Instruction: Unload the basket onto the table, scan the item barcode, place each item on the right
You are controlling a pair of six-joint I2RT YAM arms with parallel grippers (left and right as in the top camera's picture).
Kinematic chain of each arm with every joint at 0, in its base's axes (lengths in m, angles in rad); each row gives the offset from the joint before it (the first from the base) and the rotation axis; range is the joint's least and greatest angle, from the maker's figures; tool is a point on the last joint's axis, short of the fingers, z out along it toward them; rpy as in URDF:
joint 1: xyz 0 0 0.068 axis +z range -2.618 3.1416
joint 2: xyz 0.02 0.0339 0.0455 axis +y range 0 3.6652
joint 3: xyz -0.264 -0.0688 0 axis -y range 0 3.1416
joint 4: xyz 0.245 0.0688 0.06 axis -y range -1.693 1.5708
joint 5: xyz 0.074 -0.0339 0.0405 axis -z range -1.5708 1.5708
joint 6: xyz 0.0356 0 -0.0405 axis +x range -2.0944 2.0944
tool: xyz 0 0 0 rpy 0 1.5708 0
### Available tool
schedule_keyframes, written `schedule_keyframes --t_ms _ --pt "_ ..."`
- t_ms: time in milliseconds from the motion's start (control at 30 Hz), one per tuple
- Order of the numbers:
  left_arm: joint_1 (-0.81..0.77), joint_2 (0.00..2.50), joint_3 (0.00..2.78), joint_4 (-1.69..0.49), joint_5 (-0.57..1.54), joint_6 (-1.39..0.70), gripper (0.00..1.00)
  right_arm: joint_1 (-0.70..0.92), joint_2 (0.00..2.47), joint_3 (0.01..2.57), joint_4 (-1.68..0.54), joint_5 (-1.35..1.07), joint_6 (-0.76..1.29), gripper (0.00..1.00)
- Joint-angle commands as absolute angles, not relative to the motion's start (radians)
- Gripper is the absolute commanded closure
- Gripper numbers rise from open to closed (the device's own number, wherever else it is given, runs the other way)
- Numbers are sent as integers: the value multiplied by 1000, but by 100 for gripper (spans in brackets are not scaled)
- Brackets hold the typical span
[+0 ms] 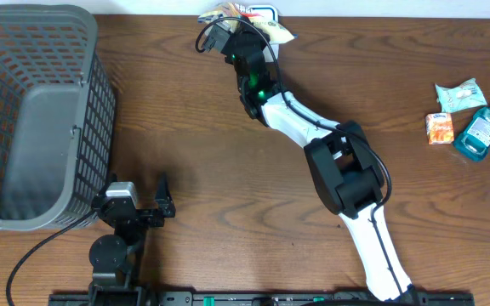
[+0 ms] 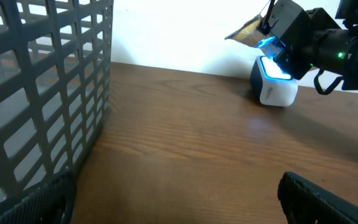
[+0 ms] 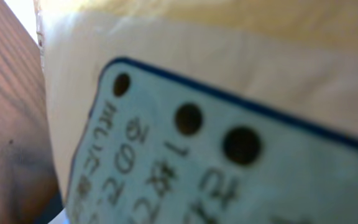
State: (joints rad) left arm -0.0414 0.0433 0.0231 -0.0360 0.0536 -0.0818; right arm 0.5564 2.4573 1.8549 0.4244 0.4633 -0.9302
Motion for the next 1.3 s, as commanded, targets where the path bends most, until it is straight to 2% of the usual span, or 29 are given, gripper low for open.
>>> schedule_keyframes --t_ms 0,100,200,367,567,800,1000,1167,1267 --pt "-44 37 4 -66 52 -87 2 530 2371 1864 416 468 -853 99" --pt "-44 37 4 -66 52 -87 2 519 2366 1864 501 435 -923 99" --pt "-44 37 4 -66 52 -87 2 516 2387 1864 519 389 -1068 99" --pt "-44 37 4 -66 52 -87 2 509 2485 1864 681 387 -1272 99" --pt "-44 37 4 -66 52 -87 2 524 2572 1864 680 386 -1281 99" --pt "-44 37 4 -66 52 -87 2 571 2578 1864 413 418 -1205 99" --pt "-44 37 4 -66 51 -87 2 612 2571 1864 340 458 -1100 99" --pt "-44 37 4 -66 52 -87 2 607 2498 1864 324 538 -1082 99" --pt "-44 37 4 -66 52 -87 2 598 2375 1864 208 596 -1005 99"
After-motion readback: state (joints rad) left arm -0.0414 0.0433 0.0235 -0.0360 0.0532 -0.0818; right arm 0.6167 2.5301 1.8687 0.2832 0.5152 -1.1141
